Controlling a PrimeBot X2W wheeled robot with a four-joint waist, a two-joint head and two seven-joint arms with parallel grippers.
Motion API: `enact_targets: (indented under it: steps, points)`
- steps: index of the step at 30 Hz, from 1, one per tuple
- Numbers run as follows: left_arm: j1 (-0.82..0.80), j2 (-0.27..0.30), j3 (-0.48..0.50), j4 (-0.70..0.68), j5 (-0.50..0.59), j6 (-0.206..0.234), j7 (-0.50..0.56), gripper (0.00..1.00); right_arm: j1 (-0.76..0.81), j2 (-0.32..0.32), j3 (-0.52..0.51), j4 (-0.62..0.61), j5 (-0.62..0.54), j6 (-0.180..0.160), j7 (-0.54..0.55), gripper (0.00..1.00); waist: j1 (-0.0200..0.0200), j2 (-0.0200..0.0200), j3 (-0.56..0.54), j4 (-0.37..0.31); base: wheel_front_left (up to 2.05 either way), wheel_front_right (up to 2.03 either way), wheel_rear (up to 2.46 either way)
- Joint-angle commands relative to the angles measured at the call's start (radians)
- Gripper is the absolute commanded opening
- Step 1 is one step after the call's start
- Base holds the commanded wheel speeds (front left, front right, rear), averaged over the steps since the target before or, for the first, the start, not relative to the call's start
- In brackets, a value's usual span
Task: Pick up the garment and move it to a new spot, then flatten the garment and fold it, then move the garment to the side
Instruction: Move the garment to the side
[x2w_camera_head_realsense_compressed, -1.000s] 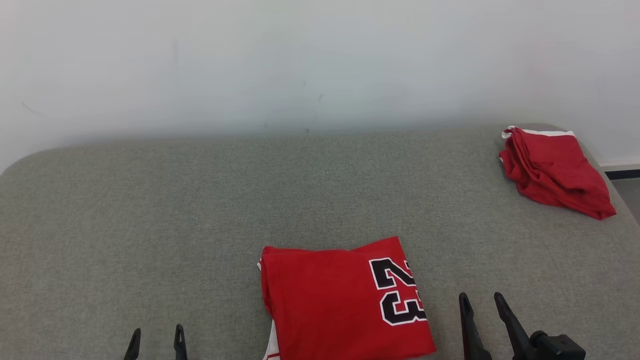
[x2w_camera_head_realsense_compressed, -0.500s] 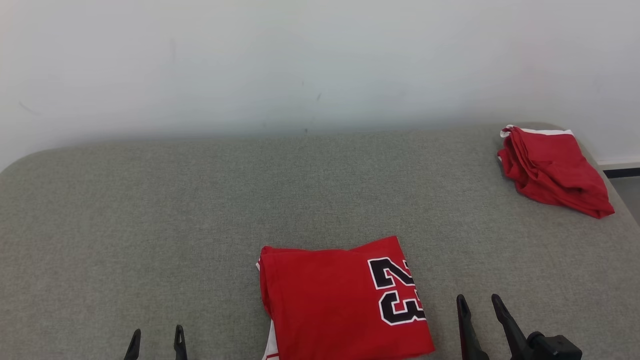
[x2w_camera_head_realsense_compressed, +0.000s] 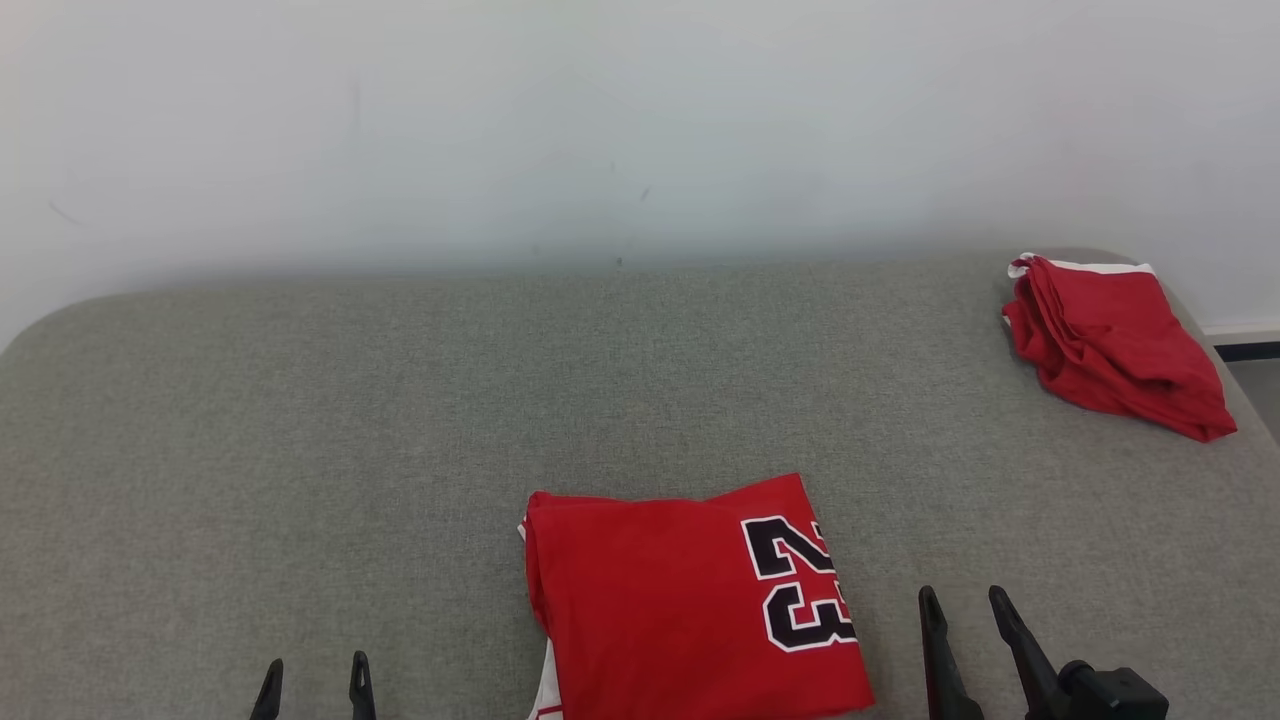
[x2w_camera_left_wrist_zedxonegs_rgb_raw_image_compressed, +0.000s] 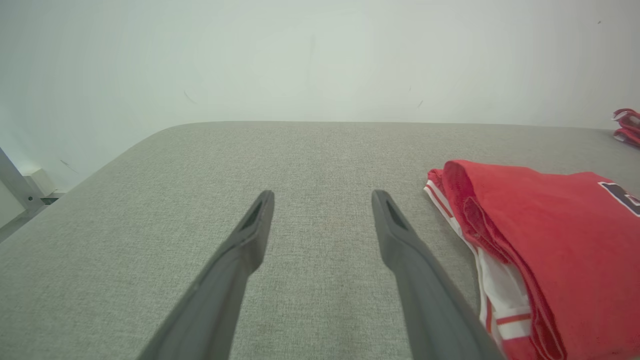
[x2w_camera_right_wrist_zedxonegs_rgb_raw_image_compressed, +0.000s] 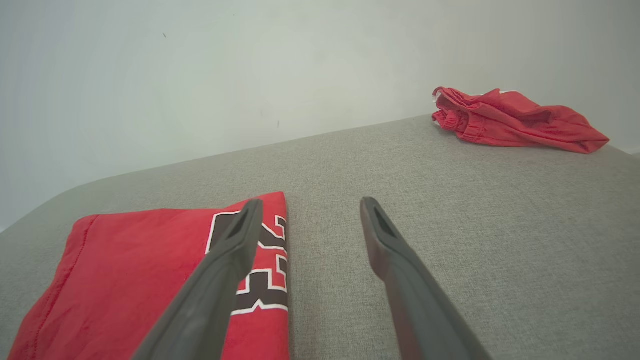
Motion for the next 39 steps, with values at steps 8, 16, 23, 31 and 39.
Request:
enact_targets:
  steps: [8, 16, 23, 31, 39]
  points:
    - [0.000, -0.001, 0.000, 0.006, -0.006, 0.001, -0.003, 1.00, -0.070, 0.003, 0.032, 0.073, -0.038, -0.002, -0.004, 1.00, -0.0001, 0.0000, 0.004, 0.006, 0.00, 0.00, 0.00]
    - [-0.026, -0.001, -0.029, 0.017, -0.012, -0.003, -0.003, 1.00, -0.246, -0.010, 0.081, 0.314, -0.048, -0.002, -0.004, 1.00, -0.0001, 0.0000, 0.009, 0.036, 0.00, 0.00, 0.00]
    - [-0.050, -0.001, -0.064, 0.024, -0.008, -0.011, -0.003, 1.00, -0.384, -0.027, 0.107, 0.601, -0.039, -0.002, -0.004, 1.00, -0.0001, 0.0000, 0.024, 0.093, 0.00, 0.00, 0.00]
    - [-0.055, -0.001, -0.064, 0.026, -0.004, -0.008, -0.003, 1.00, -0.458, -0.035, 0.132, 0.782, -0.003, -0.002, -0.004, 1.00, -0.0001, 0.0000, 0.040, 0.122, 0.00, 0.00, 0.00]
    - [-0.043, -0.001, -0.058, 0.027, -0.008, -0.006, -0.003, 1.00, -0.502, -0.024, 0.149, 0.913, 0.016, -0.002, 0.000, 0.44, -0.0001, 0.0000, 0.039, 0.116, 0.00, 0.00, 0.00]
